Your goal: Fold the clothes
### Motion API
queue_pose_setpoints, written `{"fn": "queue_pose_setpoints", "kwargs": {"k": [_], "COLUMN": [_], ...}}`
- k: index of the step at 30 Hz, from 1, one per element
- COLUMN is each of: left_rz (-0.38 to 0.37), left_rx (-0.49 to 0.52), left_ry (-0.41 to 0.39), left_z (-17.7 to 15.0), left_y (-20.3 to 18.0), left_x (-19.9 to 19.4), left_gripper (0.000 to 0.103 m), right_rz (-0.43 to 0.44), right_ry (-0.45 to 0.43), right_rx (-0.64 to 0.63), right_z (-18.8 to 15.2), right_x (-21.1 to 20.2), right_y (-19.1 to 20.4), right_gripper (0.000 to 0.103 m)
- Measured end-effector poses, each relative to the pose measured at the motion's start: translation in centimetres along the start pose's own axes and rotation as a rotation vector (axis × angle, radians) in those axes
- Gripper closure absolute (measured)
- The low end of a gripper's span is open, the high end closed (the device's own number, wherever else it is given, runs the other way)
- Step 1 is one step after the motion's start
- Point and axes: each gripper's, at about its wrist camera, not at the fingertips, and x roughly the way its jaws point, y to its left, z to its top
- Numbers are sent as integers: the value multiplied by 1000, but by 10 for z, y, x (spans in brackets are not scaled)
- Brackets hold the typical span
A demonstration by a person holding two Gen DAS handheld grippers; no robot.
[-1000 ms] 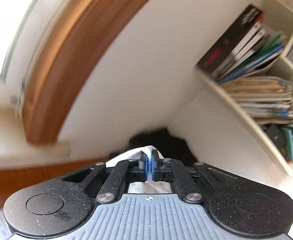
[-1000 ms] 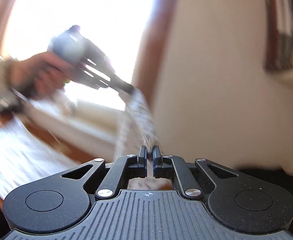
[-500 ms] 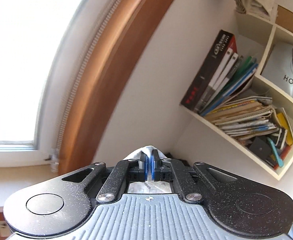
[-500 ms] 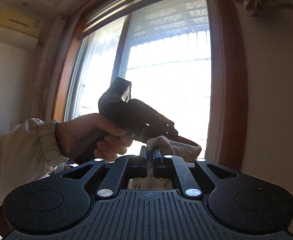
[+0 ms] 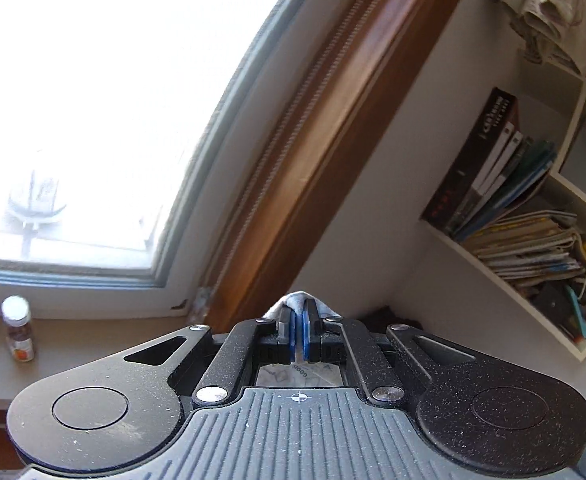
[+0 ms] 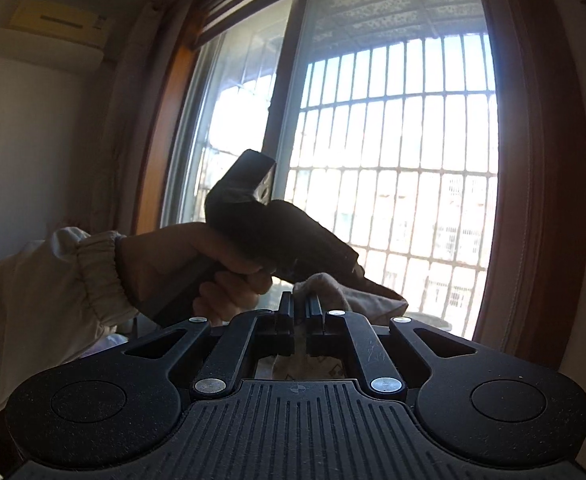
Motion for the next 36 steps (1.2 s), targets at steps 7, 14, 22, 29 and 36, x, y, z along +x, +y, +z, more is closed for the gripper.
{"fn": "queue_pose_setpoints", "kwargs": {"k": [7, 14, 22, 29, 36], "left_rz": [37, 79, 171, 244, 376], "left_rx": [-38, -72, -150, -215, -219], "left_ry": [-7, -52, 22, 167, 260], "left_z": [-4, -5, -57, -122, -161], "left_y": [61, 103, 194, 283, 341], "left_x": [-47, -105, -117, -99, -116], "left_gripper": [100, 100, 99, 99, 92], "right_rz": [106, 218, 312, 394, 480], "right_ry": [44, 49, 180, 338, 411], "right_rx": [-9, -18, 3, 50, 148], "right_z": [2, 14, -36, -117, -176], "right_x": [64, 123, 192, 265, 319], "right_y": [41, 86, 117, 155, 193], "right_gripper": [97, 97, 97, 97, 91]}}
